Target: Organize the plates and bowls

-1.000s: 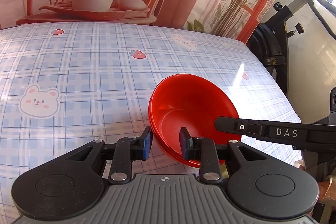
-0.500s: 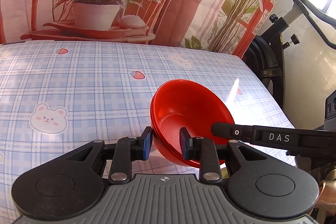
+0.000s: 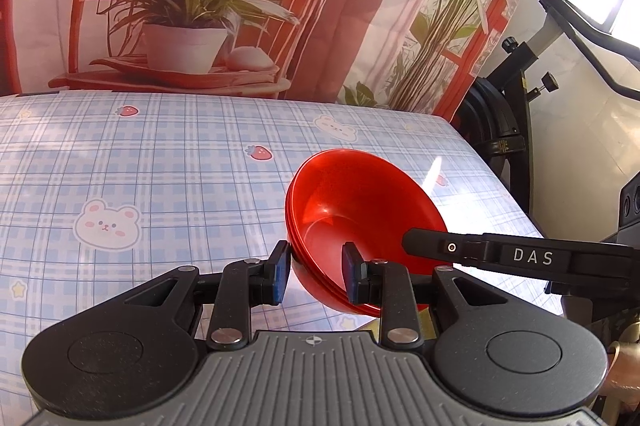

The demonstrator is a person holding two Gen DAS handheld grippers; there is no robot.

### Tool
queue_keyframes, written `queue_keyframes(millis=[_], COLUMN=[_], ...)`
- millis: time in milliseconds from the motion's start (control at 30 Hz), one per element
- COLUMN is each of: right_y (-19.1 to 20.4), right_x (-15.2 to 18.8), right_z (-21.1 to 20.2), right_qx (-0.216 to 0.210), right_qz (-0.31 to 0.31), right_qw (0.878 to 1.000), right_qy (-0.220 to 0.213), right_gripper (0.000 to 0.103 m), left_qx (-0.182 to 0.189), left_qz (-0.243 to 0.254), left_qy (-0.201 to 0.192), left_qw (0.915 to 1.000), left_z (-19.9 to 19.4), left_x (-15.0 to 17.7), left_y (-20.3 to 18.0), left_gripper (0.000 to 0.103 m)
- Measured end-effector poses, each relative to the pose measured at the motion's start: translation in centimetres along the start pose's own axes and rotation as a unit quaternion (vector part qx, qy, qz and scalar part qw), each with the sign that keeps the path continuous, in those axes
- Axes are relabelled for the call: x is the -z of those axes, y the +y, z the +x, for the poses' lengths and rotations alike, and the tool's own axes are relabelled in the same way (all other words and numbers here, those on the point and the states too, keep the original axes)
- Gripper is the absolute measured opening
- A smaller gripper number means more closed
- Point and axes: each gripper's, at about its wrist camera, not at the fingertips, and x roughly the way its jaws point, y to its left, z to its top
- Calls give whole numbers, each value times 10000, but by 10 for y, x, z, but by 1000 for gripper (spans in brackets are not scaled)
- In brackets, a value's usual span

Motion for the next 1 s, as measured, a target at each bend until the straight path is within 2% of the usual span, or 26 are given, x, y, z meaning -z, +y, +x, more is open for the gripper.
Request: queue_keyframes(millis=[600, 1000], right_y=[-1, -7], right_x=[37, 73], right_z=[-48, -68], right_qx=[-86, 57], right_qz=[325, 448], right_qw=[9989, 9980], right_qy=[-316, -451], right_gripper=[15, 15], left_qx=[142, 241], left_qz=[170, 284], left_qy=[-124, 138], left_qw=[9997, 9992], left_z=[-34, -38], left_x=[25, 51], left_y=[-16, -23], left_gripper=[29, 29])
